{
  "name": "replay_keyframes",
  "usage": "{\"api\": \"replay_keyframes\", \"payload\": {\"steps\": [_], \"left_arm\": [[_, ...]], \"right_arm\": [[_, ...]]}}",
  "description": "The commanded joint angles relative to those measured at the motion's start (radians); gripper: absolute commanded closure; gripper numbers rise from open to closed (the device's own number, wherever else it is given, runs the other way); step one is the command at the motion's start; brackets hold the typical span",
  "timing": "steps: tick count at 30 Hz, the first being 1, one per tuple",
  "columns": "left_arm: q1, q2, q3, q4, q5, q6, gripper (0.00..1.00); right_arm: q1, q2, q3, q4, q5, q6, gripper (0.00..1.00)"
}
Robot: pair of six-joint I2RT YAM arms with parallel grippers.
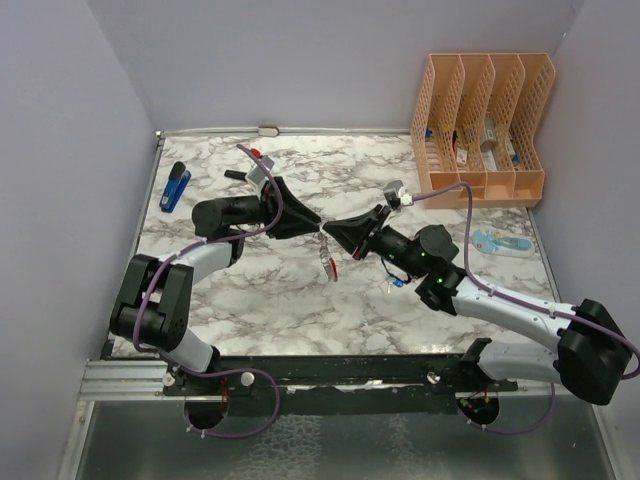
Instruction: Put the keys on the keyring
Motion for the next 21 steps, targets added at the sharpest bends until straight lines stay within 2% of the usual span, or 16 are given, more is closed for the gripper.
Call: {"api": "replay_keyframes", "payload": {"steps": [1,8,12,15,21], "left_arm": [[-0.013,-0.014,0.002,0.253,0.025,0.010,0.63],[-0.017,-0.011,-0.001,0.253,0.027,0.015,0.70],[-0.017,-0.011,-0.004,0.253,0.028,0.017,0.81],[-0.017,-0.010,-0.008,0.253,0.023,0.018,0.94],[-0.017,-0.015,-0.001,0.252,0.029,0.008,1.00]], "right_arm": [[0.007,-0.013,0.039,0.027,0.009,-0.008,0.99],[0.007,-0.013,0.040,0.025,0.011,-0.010,0.99],[0.007,-0.014,0.042,0.025,0.011,-0.011,0.99],[0.007,-0.017,0.043,0.021,0.011,-0.013,0.99],[0.007,-0.021,0.046,0.003,0.011,-0.006,0.99]]}}
